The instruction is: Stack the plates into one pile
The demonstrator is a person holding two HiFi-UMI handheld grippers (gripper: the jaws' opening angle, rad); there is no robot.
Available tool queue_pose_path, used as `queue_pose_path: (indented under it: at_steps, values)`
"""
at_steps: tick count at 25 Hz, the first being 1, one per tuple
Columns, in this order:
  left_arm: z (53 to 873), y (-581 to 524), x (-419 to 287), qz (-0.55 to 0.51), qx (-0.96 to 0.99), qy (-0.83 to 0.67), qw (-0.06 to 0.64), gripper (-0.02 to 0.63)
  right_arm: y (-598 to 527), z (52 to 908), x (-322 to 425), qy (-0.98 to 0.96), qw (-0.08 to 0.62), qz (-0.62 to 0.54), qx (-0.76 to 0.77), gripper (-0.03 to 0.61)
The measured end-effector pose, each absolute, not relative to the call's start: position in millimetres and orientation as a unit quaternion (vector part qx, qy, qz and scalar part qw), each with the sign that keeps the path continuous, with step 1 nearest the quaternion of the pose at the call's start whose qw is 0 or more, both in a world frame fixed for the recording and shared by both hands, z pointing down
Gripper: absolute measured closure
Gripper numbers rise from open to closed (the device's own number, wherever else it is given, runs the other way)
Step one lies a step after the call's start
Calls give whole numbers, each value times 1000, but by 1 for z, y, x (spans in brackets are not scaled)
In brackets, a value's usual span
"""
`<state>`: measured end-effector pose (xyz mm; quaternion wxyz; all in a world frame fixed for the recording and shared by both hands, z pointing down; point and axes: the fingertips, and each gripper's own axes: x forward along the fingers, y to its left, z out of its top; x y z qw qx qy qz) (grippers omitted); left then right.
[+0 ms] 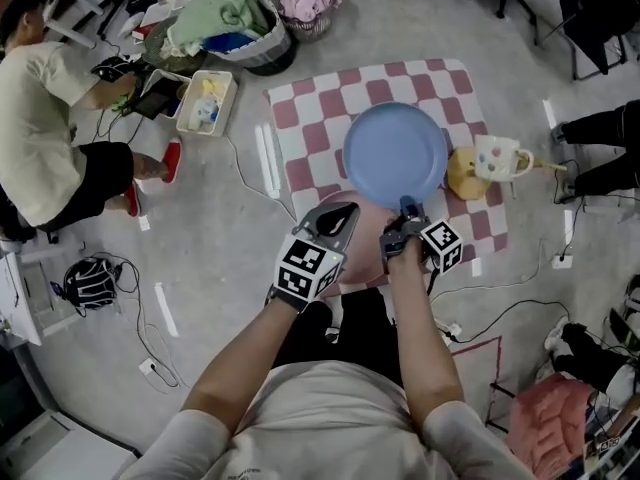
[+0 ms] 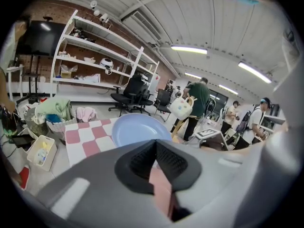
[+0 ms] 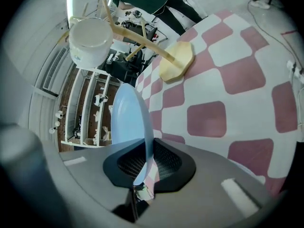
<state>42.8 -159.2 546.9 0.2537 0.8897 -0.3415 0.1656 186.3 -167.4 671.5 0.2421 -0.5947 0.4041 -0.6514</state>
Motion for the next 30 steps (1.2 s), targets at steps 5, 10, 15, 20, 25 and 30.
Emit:
queue_pose_path:
  at_steps: [5, 10, 15, 20, 25, 30]
  values:
    - [541, -138, 33, 161, 894, -336, 248, 607, -138, 663, 169, 413, 236, -650, -593, 531]
    - [536, -121, 26, 161, 899, -328, 243, 607, -112, 658, 158, 417, 234, -648, -593, 531]
    - [534, -106, 21, 162, 900, -325, 240, 607, -86, 657, 147, 422, 222, -652, -590, 531]
    - [532, -90, 16, 161, 903, -321, 237, 607, -56, 662, 134, 420, 210, -659, -588, 529]
    - [535, -76, 10, 163, 903, -318, 237, 607, -31, 672, 121, 415, 197, -671, -582, 529]
    - [538, -66, 5, 164, 903, -318, 237, 606, -8, 684, 109, 408, 182, -683, -578, 528]
